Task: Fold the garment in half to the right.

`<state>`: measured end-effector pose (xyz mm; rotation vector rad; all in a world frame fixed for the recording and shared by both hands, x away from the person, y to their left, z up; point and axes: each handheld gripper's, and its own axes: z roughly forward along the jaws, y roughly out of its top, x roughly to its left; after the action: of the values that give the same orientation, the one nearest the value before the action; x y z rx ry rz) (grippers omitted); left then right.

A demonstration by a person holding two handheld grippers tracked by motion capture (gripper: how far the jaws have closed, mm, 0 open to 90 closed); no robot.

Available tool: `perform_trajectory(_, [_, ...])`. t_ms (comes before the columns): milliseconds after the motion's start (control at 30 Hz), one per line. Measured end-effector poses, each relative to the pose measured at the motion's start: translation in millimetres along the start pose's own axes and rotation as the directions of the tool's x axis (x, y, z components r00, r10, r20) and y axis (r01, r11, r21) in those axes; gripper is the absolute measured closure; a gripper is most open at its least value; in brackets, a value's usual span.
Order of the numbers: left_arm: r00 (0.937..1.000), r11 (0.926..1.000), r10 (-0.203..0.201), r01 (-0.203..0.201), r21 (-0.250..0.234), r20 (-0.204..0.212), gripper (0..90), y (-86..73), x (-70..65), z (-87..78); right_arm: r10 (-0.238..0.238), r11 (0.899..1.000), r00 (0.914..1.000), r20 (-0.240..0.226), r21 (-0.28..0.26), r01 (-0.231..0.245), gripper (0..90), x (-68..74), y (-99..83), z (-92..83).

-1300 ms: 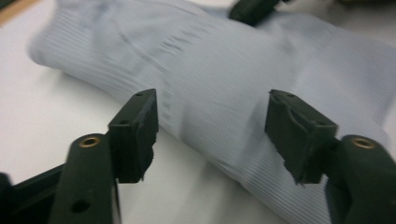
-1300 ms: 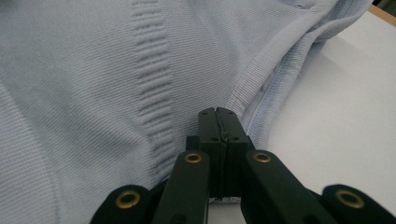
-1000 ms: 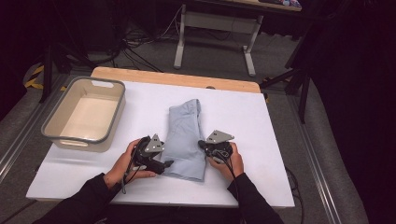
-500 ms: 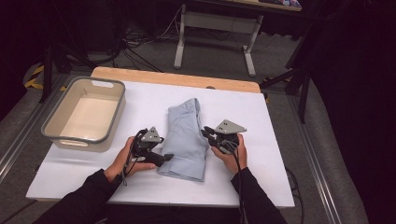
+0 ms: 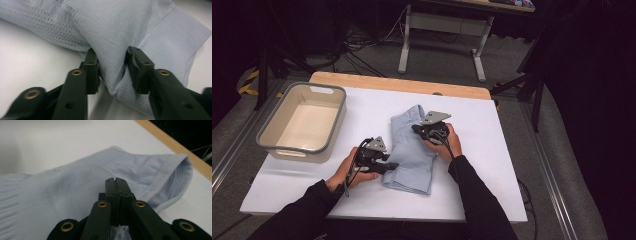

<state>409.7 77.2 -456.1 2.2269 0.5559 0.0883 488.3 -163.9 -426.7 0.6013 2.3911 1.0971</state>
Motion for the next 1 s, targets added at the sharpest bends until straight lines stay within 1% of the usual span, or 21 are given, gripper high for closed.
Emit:
perform_trajectory(33, [0.9998,0.9999,0.011,-0.011,0.007,-0.017,65.8,0.9,-2.3,-0.8,0.001,1.000,1.0000,-0.001,0.008,-0.001,89.1,-0.6,-0.7,3.7])
perform_trajectory(67, [0.9998,0.9999,0.011,-0.011,0.007,-0.017,68.8,0.9,-2.3,-0.8,0.001,1.000,1.0000,-0.001,0.008,-0.001,89.1,-0.6,-0.7,3.7])
perform_trajectory(100, [0.9984,0.9992,0.034,-0.033,0.020,-0.045,71.2,1.9,-5.6,-3.1,0.008,0.999,1.0000,-0.005,0.041,-0.008,89.4,-2.9,-3.7,12.4])
perform_trajectory(133, [0.9975,0.9988,0.043,-0.042,0.024,-0.056,72.2,2.0,-7.1,-4.1,0.015,0.999,0.9999,-0.001,0.049,-0.015,89.4,-3.3,-4.9,14.7])
perform_trajectory(167, [0.9975,0.9988,0.043,-0.042,0.024,-0.056,73.0,2.0,-7.1,-4.1,0.015,0.999,0.9999,-0.001,0.049,-0.015,89.4,-3.3,-4.9,14.7])
perform_trajectory(233, [0.9963,0.9985,0.048,-0.046,0.031,-0.071,73.7,1.5,-8.9,-6.5,0.043,0.998,0.9991,-0.006,0.052,-0.043,89.5,-5.0,-8.0,19.6])
perform_trajectory(300, [0.9936,0.9977,0.058,-0.054,0.040,-0.097,74.9,0.7,-11.3,-9.8,0.039,0.997,0.9992,0.011,0.069,-0.039,89.4,-4.5,-9.3,23.4])
perform_trajectory(367, [0.9927,0.9976,0.058,-0.054,0.042,-0.106,75.3,0.2,-12.7,-11.7,0.054,0.996,0.9982,0.025,0.071,-0.056,89.2,-4.7,-11.2,26.1])
perform_trajectory(433, [0.9869,0.9959,0.084,-0.078,0.046,-0.138,75.9,-2.6,-17.9,-19.3,0.068,0.995,0.9968,0.041,0.069,-0.071,89.5,-6.5,-13.7,28.8])
perform_trajectory(467, [0.9869,0.9959,0.084,-0.078,0.046,-0.138,76.0,-2.6,-17.9,-19.3,0.068,0.995,0.9968,0.041,0.069,-0.071,89.5,-6.5,-13.7,28.8])
perform_trajectory(600, [0.9795,0.9929,0.112,-0.103,0.059,-0.167,75.7,-6.0,-26.6,-22.8,0.082,0.994,0.9948,0.061,0.068,-0.086,89.7,-6.7,-14.5,31.4])
perform_trajectory(633, [0.9766,0.9913,0.124,-0.113,0.067,-0.176,75.6,-6.3,-28.5,-23.1,0.073,0.994,0.9947,0.072,0.070,-0.078,89.7,-6.7,-14.1,31.6])
perform_trajectory(667, [0.9754,0.9914,0.122,-0.112,0.068,-0.184,75.4,-6.7,-32.0,-22.8,0.074,0.994,0.9927,0.095,0.075,-0.082,89.7,-7.2,-12.8,31.6])
perform_trajectory(700, [0.9723,0.9896,0.136,-0.124,0.072,-0.190,74.8,-6.6,-32.7,-22.0,0.077,0.993,0.9909,0.110,0.077,-0.086,89.6,-7.9,-12.5,31.5])
perform_trajectory(733, [0.9723,0.9896,0.136,-0.124,0.072,-0.190,74.1,-6.6,-32.7,-22.0,0.077,0.993,0.9909,0.110,0.077,-0.086,89.6,-7.9,-12.5,31.5])
perform_trajectory(767, [0.9701,0.9885,0.145,-0.134,0.071,-0.195,72.8,-6.6,-32.9,-21.9,0.093,0.991,0.9863,0.136,0.081,-0.104,89.6,-10.6,-12.7,31.1])
perform_trajectory(800, [0.9715,0.9905,0.135,-0.126,0.054,-0.195,70.6,-6.5,-32.1,-22.6,0.098,0.991,0.9856,0.138,0.081,-0.110,89.6,-11.6,-12.8,30.9])
perform_trajectory(833, [0.9715,0.9905,0.135,-0.126,0.054,-0.195,68.8,-6.5,-32.1,-22.6,0.106,0.990,0.9852,0.135,0.081,-0.118,89.6,-12.5,-12.7,30.6])
perform_trajectory(867, [0.9709,0.9918,0.128,-0.126,0.025,-0.202,66.2,-5.7,-31.7,-25.4,0.106,0.989,0.9849,0.136,0.083,-0.118,89.6,-13.0,-12.3,30.4])
perform_trajectory(900, [0.9709,0.9918,0.128,-0.126,0.025,-0.202,62.3,-5.7,-31.7,-25.4,0.103,0.989,0.9844,0.143,0.087,-0.116,89.6,-13.4,-11.5,29.9])
perform_trajectory(1000, [0.9585,0.9860,0.159,-0.166,-0.014,-0.237,60.8,-1.2,-35.9,-33.7,0.098,0.990,0.9839,0.150,0.090,-0.112,89.7,-14.8,-9.1,27.9])
